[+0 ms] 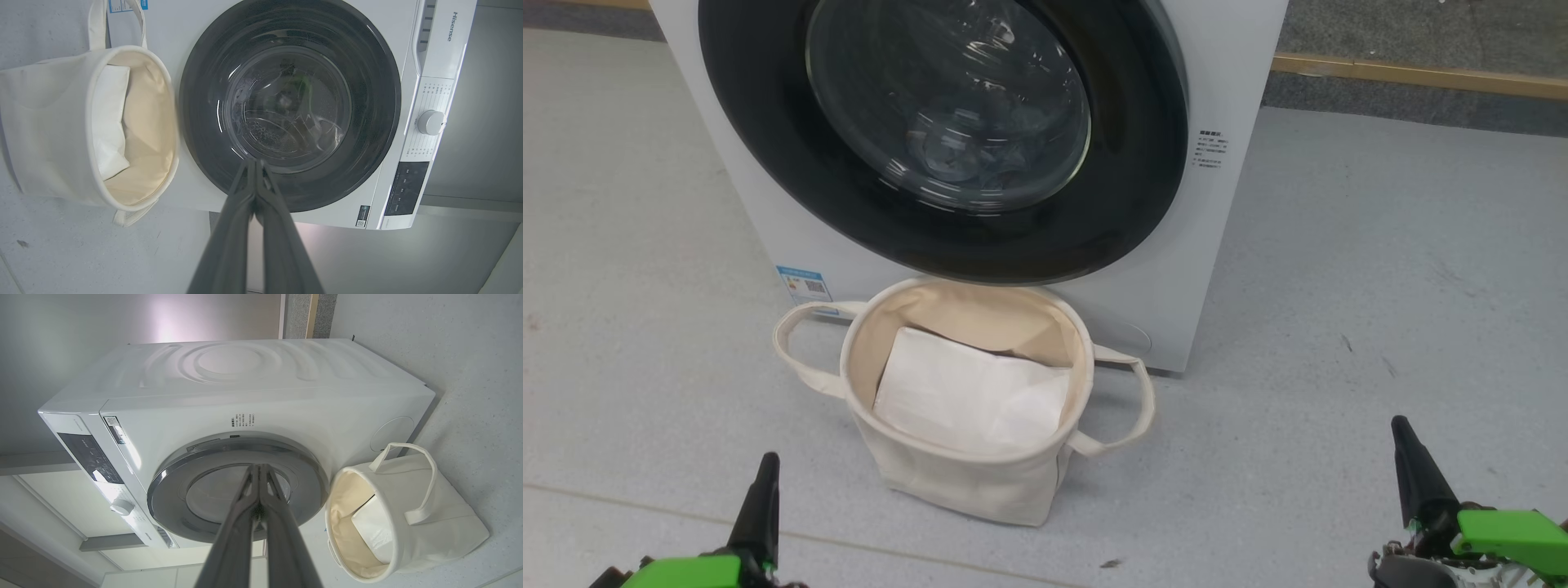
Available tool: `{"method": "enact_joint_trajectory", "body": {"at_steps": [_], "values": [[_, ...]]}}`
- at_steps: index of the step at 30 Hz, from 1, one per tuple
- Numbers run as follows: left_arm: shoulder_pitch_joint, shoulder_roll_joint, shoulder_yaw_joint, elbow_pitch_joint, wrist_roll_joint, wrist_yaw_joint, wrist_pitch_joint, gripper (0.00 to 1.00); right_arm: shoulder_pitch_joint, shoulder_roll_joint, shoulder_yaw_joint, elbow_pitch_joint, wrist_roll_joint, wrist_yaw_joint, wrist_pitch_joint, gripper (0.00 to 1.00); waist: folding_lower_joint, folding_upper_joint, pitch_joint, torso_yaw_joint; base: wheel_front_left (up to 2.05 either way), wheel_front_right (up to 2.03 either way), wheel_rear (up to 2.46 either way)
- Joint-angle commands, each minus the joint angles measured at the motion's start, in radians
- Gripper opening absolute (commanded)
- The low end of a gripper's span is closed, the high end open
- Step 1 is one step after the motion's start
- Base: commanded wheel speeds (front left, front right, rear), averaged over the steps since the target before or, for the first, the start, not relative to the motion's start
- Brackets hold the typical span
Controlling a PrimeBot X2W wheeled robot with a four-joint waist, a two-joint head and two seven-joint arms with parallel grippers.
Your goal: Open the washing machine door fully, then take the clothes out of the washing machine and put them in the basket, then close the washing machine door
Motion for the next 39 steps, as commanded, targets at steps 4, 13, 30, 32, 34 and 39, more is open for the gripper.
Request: {"method": "enact_joint_trajectory", "body": {"at_steps": [4, 13, 30, 32, 34, 39], "values": [[-0.044, 0.006, 0.034, -0.036, -0.003, -0.007, 0.008, 0.0, -0.05, -0.007, 0.02, -0.031, -0.003, 0.0, 0.007, 0.0, 0.0, 0.0, 0.0, 0.0, 0.0, 0.0, 0.0], [0.011, -0.002, -0.002, 0.035, 0.0, 0.001, -0.002, 1.0, 0.011, 0.003, 0.002, 0.035, -0.001, 0.0, -0.002, 1.0, 0.0, 0.0, 0.0, 0.0, 0.0, 0.0, 0.0], [0.0, -0.001, 0.014, 0.017, 0.017, 0.0, -0.052, 1.0, -0.011, 0.002, 0.011, 0.006, -0.049, 0.0, -0.052, 1.0, 0.0001, 0.0, 0.0, 0.006, 0.0, 0.0, 0.0], [-0.001, -0.001, 0.019, 0.011, 0.03, 0.001, -0.058, 1.0, -0.013, 0.001, 0.011, 0.004, -0.061, 0.0, -0.058, 1.0, 0.0001, 0.0, -0.001, 0.007, 0.0, 0.0, 0.0], [-0.003, -0.001, 0.026, 0.004, 0.045, 0.003, -0.063, 1.0, -0.017, 0.001, 0.011, 0.001, -0.078, 0.0, -0.064, 1.0, 0.0001, 0.0, -0.001, 0.008, 0.0, 0.0, 0.0], [-0.013, 0.0, 0.04, -0.025, 0.099, 0.013, -0.081, 1.0, -0.032, 0.001, 0.01, -0.011, -0.149, 0.0, -0.081, 1.0, 0.0, 0.0, -0.004, 0.01, 0.0, 0.0, 0.0]]}}
